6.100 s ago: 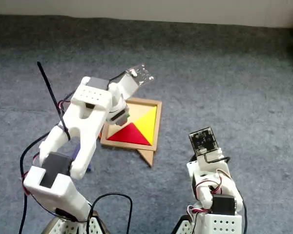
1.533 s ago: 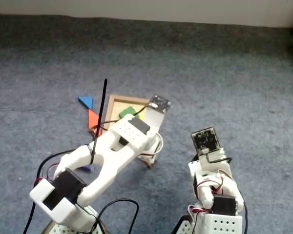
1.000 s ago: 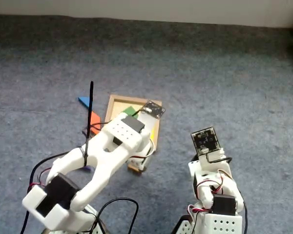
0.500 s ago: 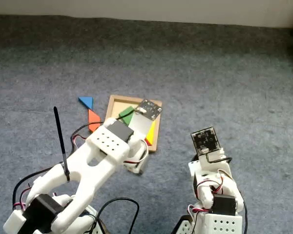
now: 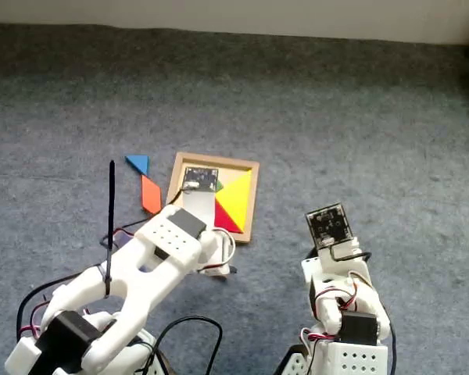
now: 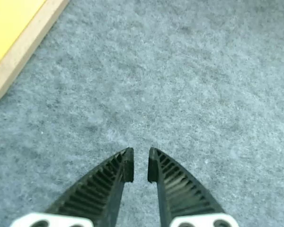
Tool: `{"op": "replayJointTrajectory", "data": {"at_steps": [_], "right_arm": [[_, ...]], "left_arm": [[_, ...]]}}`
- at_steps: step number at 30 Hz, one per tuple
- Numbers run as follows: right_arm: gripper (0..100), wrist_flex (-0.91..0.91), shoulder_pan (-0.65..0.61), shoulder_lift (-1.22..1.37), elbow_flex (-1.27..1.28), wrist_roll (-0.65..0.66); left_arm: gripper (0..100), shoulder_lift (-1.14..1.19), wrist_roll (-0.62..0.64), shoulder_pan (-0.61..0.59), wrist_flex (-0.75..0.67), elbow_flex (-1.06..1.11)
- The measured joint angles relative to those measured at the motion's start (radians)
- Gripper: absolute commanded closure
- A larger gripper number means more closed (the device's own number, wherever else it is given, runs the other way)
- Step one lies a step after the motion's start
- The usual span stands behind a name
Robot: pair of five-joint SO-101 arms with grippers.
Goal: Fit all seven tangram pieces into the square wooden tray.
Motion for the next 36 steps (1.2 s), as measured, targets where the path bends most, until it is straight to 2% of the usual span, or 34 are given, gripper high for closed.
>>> {"op": "replayJointTrajectory", "data": {"at_steps": [8,16,24,36], "right_arm": [[93.2,0.0,0.0,0.0,0.0,0.0],[93.2,0.0,0.0,0.0,0.0,0.0],[93.2,0.0,0.0,0.0,0.0,0.0],[93.2,0.0,0.0,0.0,0.0,0.0]], "left_arm": [[71,0.0,0.002,0.0,-0.133,0.098],[71,0.0,0.003,0.0,-0.153,0.104],[89,-0.002,0.005,0.005,-0.192,0.104],[91,-0.014,0.005,0.003,-0.209,0.104]]}}
